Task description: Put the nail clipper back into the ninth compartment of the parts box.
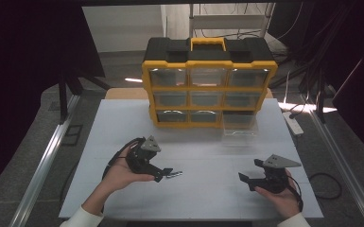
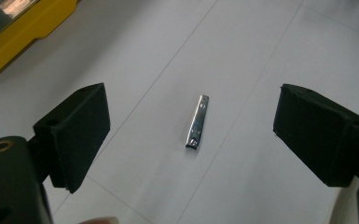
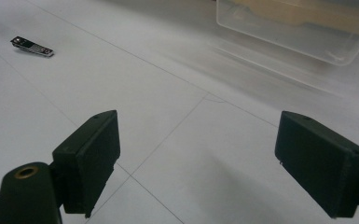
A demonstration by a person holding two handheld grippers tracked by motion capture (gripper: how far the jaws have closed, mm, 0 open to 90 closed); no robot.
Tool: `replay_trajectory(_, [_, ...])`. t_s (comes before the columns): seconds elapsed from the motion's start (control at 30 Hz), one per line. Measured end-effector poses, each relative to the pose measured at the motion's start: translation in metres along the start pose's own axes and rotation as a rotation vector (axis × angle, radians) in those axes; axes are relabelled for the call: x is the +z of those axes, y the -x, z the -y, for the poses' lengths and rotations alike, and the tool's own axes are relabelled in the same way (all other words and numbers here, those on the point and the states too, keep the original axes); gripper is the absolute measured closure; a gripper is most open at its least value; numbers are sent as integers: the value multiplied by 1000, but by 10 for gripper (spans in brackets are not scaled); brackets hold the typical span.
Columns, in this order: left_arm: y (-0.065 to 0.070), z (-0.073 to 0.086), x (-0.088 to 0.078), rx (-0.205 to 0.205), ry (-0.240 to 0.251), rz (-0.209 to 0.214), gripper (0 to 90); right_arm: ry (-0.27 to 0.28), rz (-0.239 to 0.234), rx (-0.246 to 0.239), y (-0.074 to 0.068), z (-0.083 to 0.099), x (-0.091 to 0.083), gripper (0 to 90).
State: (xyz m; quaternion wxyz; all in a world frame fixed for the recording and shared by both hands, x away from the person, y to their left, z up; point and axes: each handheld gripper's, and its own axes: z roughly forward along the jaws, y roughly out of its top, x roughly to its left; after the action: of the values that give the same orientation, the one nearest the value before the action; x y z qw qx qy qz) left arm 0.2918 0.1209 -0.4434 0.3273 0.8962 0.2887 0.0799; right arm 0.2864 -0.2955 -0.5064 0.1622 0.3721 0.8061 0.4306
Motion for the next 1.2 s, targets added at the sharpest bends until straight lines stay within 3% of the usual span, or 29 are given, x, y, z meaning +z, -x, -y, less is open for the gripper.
replay_trajectory(0.6, [5,-29,27,69,-49,44,117,-1,4,6,1,0,0,148])
replay_trajectory(1.2, [6,-30,45,95,-131,57,123,-1,6,6,2,1,0,149])
